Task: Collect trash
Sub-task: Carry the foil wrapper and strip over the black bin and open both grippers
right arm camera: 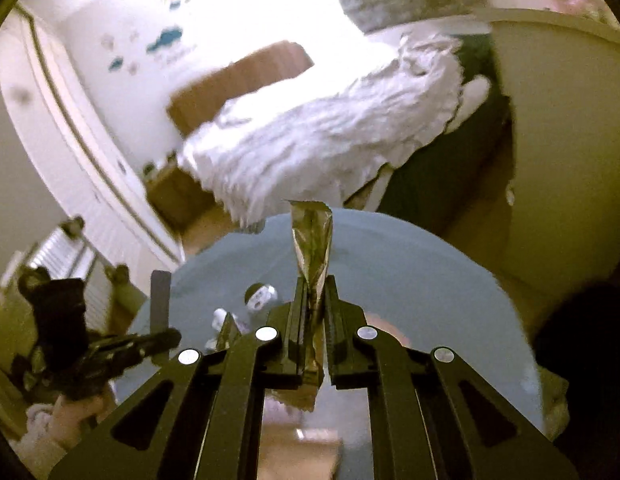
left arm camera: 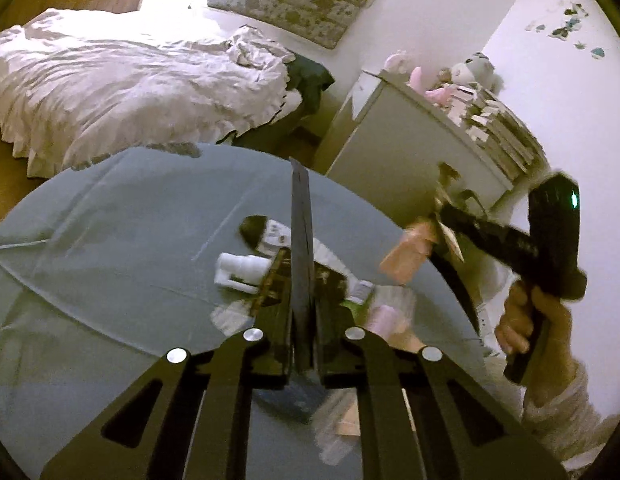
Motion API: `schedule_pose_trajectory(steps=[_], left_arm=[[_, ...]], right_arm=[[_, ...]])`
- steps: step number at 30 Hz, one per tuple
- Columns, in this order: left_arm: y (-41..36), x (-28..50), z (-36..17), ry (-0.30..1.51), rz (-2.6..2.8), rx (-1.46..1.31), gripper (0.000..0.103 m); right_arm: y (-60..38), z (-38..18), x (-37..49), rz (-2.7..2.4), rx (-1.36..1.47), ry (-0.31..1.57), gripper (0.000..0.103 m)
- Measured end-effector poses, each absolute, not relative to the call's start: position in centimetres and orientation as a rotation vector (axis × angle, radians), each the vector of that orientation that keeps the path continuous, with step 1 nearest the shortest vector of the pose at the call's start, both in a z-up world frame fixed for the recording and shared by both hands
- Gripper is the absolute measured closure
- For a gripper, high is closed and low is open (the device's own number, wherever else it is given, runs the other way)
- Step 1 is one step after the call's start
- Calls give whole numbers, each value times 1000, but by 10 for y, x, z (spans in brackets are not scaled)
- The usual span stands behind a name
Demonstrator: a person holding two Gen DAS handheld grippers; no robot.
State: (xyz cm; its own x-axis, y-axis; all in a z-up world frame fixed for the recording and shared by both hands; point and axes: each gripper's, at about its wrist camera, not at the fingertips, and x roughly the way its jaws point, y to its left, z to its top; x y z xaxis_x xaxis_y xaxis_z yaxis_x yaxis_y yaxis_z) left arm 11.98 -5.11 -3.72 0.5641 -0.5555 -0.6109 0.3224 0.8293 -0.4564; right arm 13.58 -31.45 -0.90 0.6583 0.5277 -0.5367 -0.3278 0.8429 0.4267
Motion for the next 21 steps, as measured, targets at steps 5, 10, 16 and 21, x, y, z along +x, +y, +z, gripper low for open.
schedule_pose_trajectory(steps=[5, 10, 16, 21], left_arm=[[-92, 120, -23, 808, -604, -280, 94], [-158, 125, -11, 790, -706, -244, 94], [-235, 133, -3, 775, -844, -208, 94], [-297, 136, -3, 779, -945, -162, 94]], right_arm=[[-387, -18, 80, 361, 402, 578, 94], [-459, -31, 44, 212, 510, 479, 94], [-521, -49, 19, 78, 593, 402, 94], [-551, -70, 13, 4, 648, 400, 94]])
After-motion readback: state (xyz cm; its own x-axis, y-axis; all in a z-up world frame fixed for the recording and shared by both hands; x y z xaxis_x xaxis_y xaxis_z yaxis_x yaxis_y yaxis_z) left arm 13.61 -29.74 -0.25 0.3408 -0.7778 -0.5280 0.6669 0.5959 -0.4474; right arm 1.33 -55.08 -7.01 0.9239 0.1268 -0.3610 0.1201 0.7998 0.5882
